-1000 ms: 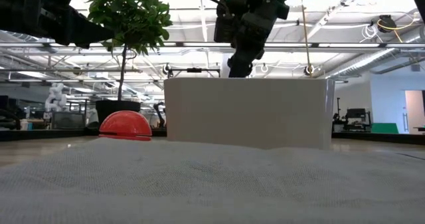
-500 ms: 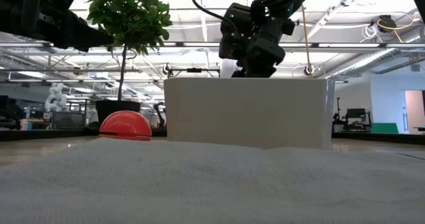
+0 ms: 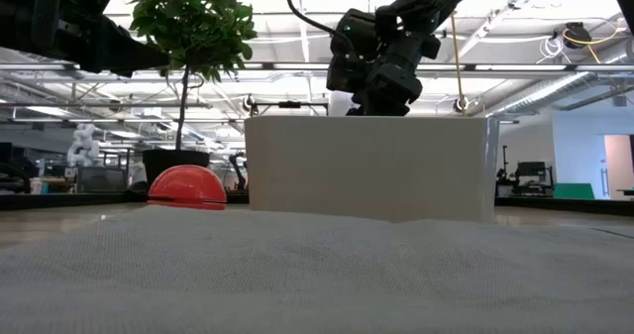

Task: Pick and placing Produce into tupperware
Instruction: Put the yellow pineapple into the gray bin

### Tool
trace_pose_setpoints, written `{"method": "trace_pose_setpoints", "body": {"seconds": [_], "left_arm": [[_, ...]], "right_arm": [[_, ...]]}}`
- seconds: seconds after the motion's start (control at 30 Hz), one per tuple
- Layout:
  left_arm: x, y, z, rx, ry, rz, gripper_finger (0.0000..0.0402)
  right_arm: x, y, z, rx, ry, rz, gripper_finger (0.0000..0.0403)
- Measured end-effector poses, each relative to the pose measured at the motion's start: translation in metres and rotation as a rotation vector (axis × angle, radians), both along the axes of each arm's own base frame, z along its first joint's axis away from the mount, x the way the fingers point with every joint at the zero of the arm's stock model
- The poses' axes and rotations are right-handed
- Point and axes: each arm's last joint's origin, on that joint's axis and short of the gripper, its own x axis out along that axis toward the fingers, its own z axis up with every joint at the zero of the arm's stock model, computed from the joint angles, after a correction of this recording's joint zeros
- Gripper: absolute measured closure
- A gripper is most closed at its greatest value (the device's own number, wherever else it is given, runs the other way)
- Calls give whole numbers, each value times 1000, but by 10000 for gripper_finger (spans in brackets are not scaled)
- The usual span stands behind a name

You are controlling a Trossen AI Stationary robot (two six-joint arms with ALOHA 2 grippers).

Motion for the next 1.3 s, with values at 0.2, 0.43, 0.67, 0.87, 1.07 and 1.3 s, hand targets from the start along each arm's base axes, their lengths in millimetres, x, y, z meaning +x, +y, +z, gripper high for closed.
{"method": "trace_pose_setpoints", "body": {"seconds": [0.2,0.43,0.67,0.87,1.07,1.3], "left_arm": [[0,0,0,0,0,0,387],[0,0,0,1,0,0,387],[0,0,0,1,0,0,387],[0,0,0,1,0,0,387],[0,0,0,1,-1,0,387],[0,0,0,4,-1,0,387]], "right_arm": [[-4,1,-14,3,-13,-12,50],[-11,3,-34,5,-20,-24,50],[-13,7,-41,6,-48,-30,50],[-14,9,-46,12,-61,-46,50],[-12,9,-45,9,-74,-42,50],[-10,15,-44,5,-90,-21,50]]}}
